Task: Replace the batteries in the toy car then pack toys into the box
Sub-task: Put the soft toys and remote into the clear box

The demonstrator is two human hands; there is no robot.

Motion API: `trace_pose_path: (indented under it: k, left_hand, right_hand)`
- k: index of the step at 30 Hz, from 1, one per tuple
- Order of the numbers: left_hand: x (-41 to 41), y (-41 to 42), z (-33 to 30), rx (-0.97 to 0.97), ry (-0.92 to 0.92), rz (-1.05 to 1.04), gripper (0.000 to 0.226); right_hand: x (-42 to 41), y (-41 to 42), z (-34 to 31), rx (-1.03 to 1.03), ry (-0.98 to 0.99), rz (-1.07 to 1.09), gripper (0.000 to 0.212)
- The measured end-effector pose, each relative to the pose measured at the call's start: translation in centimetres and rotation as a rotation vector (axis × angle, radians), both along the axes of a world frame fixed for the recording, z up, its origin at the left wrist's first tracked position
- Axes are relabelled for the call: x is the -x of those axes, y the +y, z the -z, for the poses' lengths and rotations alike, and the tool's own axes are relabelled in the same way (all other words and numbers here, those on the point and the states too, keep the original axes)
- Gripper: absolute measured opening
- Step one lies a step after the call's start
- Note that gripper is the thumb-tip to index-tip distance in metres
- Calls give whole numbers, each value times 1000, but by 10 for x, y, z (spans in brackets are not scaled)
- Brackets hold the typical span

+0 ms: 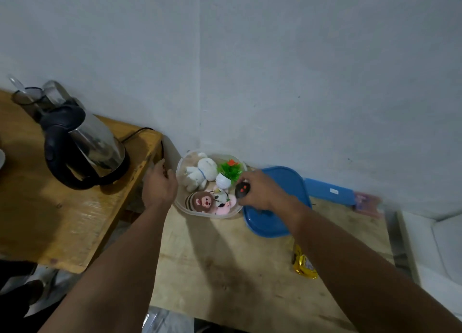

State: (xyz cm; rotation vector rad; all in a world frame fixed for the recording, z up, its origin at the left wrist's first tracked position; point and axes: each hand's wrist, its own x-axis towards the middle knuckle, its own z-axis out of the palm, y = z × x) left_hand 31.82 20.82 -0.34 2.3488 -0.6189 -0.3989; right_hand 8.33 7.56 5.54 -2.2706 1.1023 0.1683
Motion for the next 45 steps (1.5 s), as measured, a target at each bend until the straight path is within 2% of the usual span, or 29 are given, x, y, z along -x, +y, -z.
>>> trace_pose_path:
  k: [2,4,7,10,15,21,25,36,40,43,45]
  left_hand:
    - [-6,-13,-9,41,-102,68,56]
    - [-14,-27,-10,50,-214,247,59]
    - [-20,-47,-5,-17,-289,521,56]
    - [-20,-63,3,-147,-360,638,46]
    - [-23,-78,16,-404,-510,649,27]
    - [-28,-91,17,-491,-606,702,20]
    - [-23,-100,11,-571,-634,713,14]
    - [-13,-123,23,-671,-802,806,22]
    - [-15,-135,28,-631,-803,818,24]
    - [-18,-137,33,-598,-793,805,16]
    - [-20,-133,36,-594,-785,810,18]
  right_hand:
    - [-13,-15,-2,142,150,-30,51]
    - [-27,-26,2,238,234,-44,48]
    - [-46,-40,9,333,254,-56,39]
    - [-63,-51,19,349,232,-61,37]
    - [-78,-67,36,312,116,-33,45]
    - [-78,-70,45,364,82,-58,49]
    - [-78,-62,45,374,130,-63,54]
    - [-90,-55,42,500,310,-128,28]
    - [-94,-52,49,485,377,-173,26]
    - [-92,-51,56,482,373,-183,24]
    - [-91,-51,58,503,359,-177,22]
